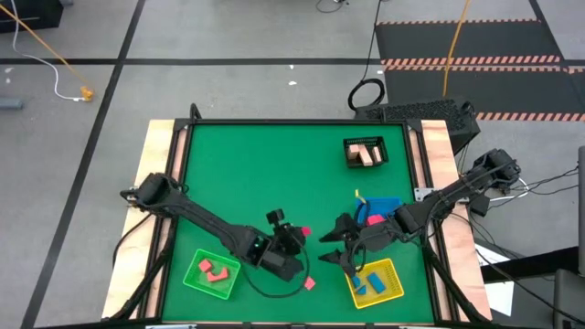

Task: Sort & place blocks by color
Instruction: Put the red block into the blue bin

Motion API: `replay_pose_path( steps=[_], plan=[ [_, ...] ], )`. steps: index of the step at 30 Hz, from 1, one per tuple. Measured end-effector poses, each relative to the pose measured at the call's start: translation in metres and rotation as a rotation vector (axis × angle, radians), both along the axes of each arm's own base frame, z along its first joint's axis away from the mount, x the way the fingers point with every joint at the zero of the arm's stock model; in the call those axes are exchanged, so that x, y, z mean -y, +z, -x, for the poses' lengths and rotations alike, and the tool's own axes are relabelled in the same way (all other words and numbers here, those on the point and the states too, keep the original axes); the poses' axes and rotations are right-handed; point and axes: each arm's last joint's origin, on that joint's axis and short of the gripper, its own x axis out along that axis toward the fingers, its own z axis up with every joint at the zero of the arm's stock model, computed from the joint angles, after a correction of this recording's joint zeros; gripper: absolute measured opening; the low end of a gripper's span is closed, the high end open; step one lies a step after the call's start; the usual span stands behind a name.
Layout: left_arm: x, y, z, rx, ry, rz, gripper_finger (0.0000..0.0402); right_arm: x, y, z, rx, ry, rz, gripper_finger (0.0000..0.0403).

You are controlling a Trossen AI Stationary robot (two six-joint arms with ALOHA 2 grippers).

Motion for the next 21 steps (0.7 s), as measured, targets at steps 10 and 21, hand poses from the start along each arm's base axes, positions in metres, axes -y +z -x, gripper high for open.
replay_pose_path(
  steps=[10,21],
  plan=[
    [0.003,0.051,0.024,0.088,-0.071,-0.020,0.0113,0.014,0.012,-0.012,0.149,-0.004,0.053,0.0281],
    [0.007,0.049,0.028,0.091,-0.042,-0.016,0.0113,0.015,0.017,-0.015,0.160,-0.100,-0.168,0.0281]
  ],
)
